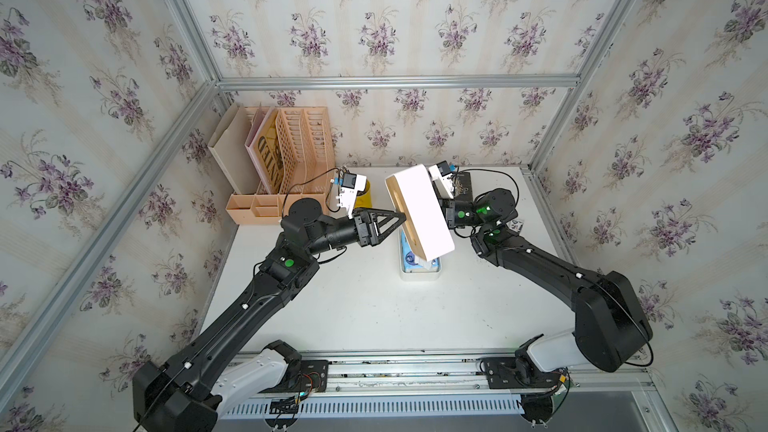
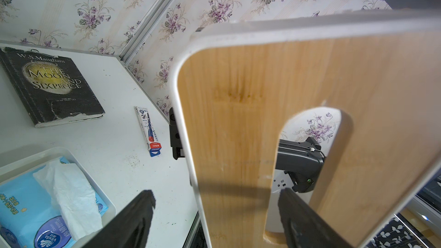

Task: Put the tissue paper into the tissue box
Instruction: Close the box lid on the tissue box.

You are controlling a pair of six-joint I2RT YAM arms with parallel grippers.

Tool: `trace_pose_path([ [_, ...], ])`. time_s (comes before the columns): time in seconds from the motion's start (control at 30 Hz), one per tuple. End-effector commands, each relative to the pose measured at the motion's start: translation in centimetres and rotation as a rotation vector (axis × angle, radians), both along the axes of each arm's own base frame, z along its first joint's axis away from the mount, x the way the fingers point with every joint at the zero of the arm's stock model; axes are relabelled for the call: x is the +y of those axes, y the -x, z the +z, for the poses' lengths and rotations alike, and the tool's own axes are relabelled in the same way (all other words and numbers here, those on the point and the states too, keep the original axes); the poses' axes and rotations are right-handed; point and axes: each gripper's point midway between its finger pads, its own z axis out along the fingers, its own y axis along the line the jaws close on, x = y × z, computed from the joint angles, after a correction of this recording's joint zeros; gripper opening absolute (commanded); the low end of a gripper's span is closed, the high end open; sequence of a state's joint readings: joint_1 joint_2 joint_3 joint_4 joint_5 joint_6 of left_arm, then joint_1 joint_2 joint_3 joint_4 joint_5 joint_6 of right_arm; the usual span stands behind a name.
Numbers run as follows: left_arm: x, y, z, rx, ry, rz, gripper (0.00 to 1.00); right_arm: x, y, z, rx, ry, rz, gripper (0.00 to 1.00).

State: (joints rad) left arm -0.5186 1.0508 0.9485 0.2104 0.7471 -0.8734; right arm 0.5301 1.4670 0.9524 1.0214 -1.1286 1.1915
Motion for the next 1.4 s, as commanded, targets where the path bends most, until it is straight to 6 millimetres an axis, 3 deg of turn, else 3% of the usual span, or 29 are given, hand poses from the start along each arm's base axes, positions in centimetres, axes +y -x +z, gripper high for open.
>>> trace_pose_path([
  [0.0, -0.1, -0.1, 1.2, -0.051, 0.012, 0.004, 0.84, 0.0, -0.1, 0.3, -0.038, -0.006, -0.020, 0.00],
  [0.37, -0.9, -0.1, 1.8, -0.056, 0.034, -0.019, 0.75, 1.0, 1.2, 0.1, -0.037, -0.002, 0.021, 0.00],
  [0.7, -0.8, 0.3, 2.1, -0.061, 0.037, -0.022, 0.59, 1.0, 1.2, -0.2, -0.039, 0.008, 0.018, 0.02],
  [0.9, -0.8, 0.4, 2.3, -0.065, 0.033, -0.022, 0.51, 1.1, 1.0, -0.2, -0.036, 0.010, 0.009, 0.22],
  [1.1, -0.7, 0.2, 1.7, -0.060, 0.019, -0.011, 0.47, 1.1, 0.4, -0.8, -0.024, 0.031, -0.006, 0.49],
  [1.3, -0.5, 0.0, 1.2, -0.058, -0.008, 0.009, 0.46, 0.7, 0.1, -1.4, -0.019, 0.057, -0.027, 0.64],
  [1.37, -0.3, 0.0, 1.2, -0.061, -0.017, 0.020, 0.46, -0.7, -1.6, -2.1, -0.012, 0.094, -0.093, 0.67],
])
